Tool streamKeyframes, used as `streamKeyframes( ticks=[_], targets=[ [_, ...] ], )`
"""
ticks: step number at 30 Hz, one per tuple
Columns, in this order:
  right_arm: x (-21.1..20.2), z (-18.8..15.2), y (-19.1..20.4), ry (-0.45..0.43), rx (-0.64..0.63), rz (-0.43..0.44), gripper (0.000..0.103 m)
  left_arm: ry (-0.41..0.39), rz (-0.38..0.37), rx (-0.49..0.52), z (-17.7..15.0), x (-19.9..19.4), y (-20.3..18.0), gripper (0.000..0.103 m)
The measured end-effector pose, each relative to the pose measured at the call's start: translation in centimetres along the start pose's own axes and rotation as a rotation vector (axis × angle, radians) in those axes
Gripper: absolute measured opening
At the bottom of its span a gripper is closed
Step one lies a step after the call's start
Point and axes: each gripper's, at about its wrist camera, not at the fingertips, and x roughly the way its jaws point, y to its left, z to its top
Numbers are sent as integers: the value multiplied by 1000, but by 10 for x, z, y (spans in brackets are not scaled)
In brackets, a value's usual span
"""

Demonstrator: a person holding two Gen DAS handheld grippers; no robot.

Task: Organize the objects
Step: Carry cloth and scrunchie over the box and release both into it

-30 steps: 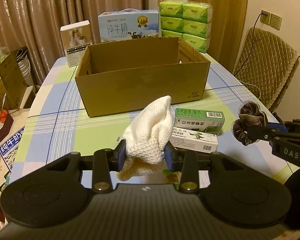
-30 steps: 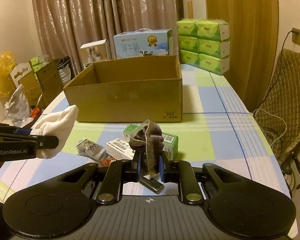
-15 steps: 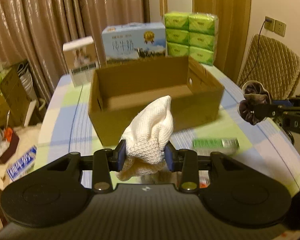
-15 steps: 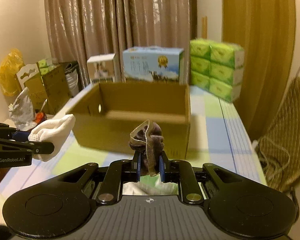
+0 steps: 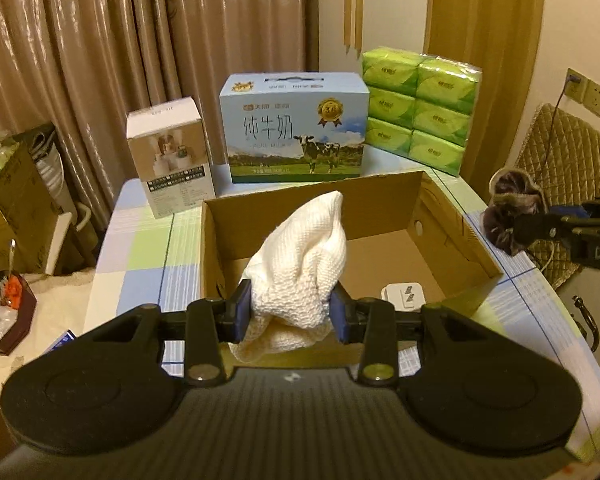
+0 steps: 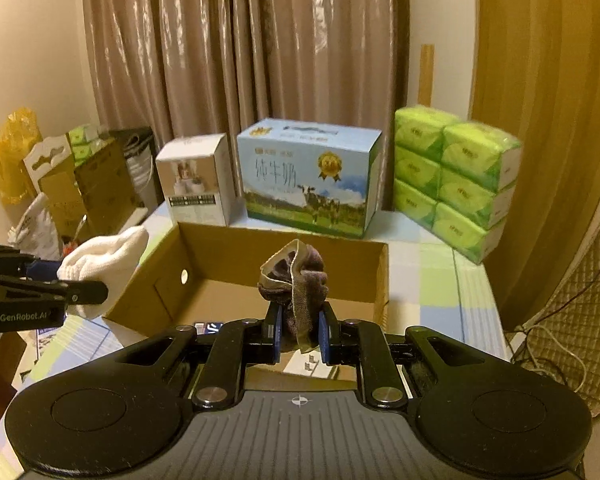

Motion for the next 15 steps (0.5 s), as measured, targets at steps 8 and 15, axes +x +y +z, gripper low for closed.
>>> streamKeyframes(
  ticks=[8,15],
  targets=[
    [45,3,-8,60,21,7,14,55,-6,-9,10,45,7,36],
    [74,0,-15,79,40,9,14,77,-1,-20,12,82,12,39]
  ],
)
